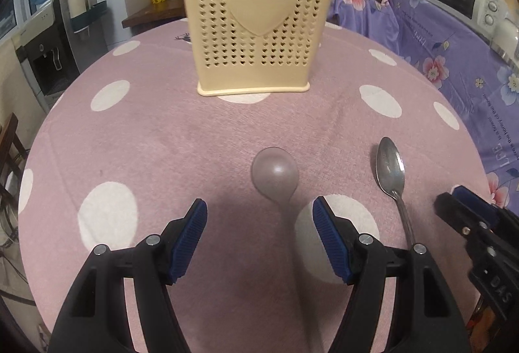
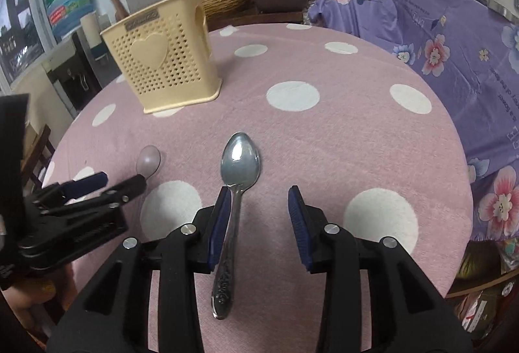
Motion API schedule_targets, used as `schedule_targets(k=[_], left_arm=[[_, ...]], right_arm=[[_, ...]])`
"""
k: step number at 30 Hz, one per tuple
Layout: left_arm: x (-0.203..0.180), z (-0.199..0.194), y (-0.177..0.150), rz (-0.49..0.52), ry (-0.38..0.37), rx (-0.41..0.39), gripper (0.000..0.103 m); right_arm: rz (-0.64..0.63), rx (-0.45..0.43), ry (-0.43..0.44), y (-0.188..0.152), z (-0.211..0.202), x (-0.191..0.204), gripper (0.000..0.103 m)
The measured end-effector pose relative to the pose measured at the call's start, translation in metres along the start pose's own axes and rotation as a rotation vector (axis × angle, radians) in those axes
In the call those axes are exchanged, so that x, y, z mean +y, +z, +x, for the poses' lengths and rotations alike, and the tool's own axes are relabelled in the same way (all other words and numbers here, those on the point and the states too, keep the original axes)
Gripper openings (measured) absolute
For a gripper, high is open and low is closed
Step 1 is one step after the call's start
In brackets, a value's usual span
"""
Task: Organize utensils
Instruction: 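Grasp the metal spoon with the right tool while the left tool grasps the translucent spoon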
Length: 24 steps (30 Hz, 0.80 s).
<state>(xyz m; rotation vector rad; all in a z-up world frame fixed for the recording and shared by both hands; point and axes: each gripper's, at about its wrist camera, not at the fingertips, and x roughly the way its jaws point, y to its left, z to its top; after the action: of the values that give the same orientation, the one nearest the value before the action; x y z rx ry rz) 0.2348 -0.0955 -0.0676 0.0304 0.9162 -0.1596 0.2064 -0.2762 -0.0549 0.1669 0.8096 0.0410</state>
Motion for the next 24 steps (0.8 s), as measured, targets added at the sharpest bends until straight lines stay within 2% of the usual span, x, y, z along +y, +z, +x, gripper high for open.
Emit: schedule_targets(k=[3,9,13,17,19,24], left_arm=[[-0.008,0.008,0.003,0.002,0.023,0.012,0.067],[-0.013,0.015,0.009,-0.001,0.062,0.019,0.057],[-0.011,0.018,0.015,-0.01,0.084,0.015,0.039],[-0.001,0.016,0.02,-0.06,0.04,0.024,0.036],[0.005,0.007,0.02,-0.085,0.019,-0.001,0.036],[0.025,-0.041,0.023,-0.152,-0.048,-0.137,0.036]], right_arm=[[0.012,-0.004,0.008,-0.001,-0.002,-0.007,0.038],[0.024,-0.008,0.026,-0.002,-0.004,-0.014,0.038],[0.022,-0.005,0.031,-0.002,-0.001,-0.014,0.038],[0.005,0.006,0.037,0.0,0.002,-0.011,0.038],[-0.008,0.02,0.041,0.002,0.006,-0.008,0.038],[-0.066,0.058,0.042,0.012,0.018,0.007,0.038]])
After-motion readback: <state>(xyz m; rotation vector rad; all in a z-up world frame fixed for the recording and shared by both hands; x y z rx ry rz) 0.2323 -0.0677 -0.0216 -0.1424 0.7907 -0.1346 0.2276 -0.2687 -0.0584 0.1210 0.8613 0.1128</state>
